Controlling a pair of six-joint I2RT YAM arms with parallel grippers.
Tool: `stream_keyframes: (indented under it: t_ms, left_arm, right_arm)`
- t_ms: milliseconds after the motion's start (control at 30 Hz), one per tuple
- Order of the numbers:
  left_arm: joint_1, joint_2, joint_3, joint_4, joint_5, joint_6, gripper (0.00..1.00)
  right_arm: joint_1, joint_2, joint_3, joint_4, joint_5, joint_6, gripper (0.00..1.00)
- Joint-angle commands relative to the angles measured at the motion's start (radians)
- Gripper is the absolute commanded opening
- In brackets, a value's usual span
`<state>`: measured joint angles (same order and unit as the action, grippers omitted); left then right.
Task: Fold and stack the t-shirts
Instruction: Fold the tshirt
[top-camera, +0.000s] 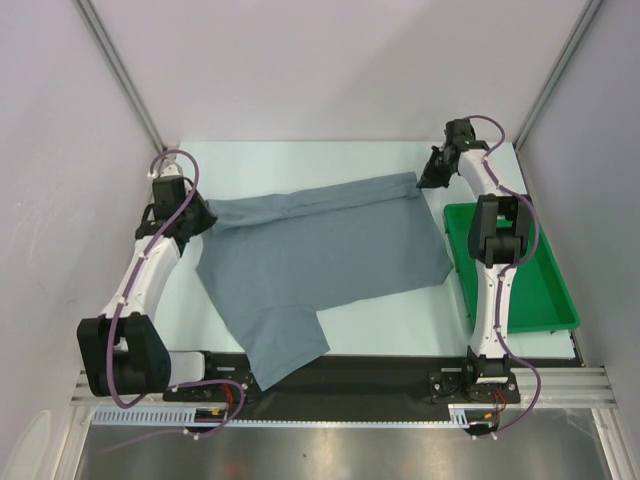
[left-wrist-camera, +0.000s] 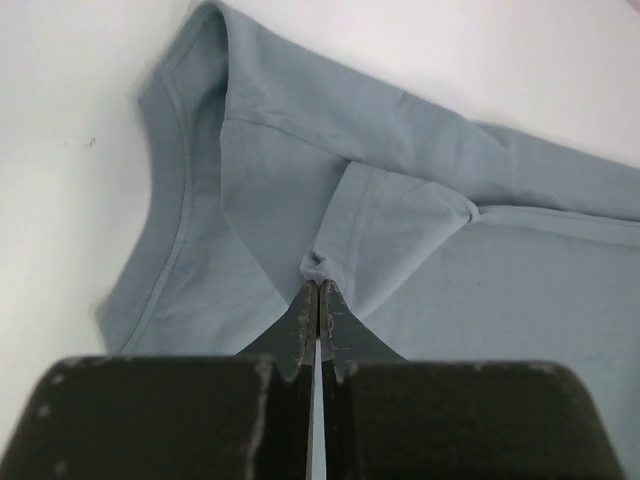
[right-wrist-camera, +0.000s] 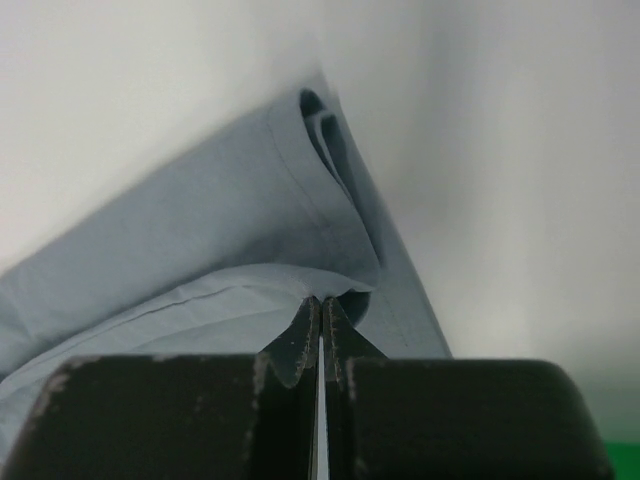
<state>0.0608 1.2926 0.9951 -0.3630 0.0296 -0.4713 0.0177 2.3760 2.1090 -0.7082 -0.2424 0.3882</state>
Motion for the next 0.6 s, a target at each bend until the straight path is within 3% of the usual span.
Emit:
stream_keyframes:
  t_ms: [0,467,567]
  left_arm:
    - [-0.006,-0.021,-0.013,-0.004,0.006,-0.015,0.01]
    - [-0.004,0.005,-0.047,-0.05,0.023,-0.032,0.02]
    - [-0.004,0.005,-0.056,-0.062,0.015,-0.039,0.07]
  right_arm:
    - [0.011,-0.081,-0.032,-0.022,0.015,-0.014,0.0]
    - [0.03,-0.12,-0.115,-0.033,0.083,-0.04,0.05]
    - [0.031,-0.116,-0.115,-0.039,0.092,-0.041,0.07]
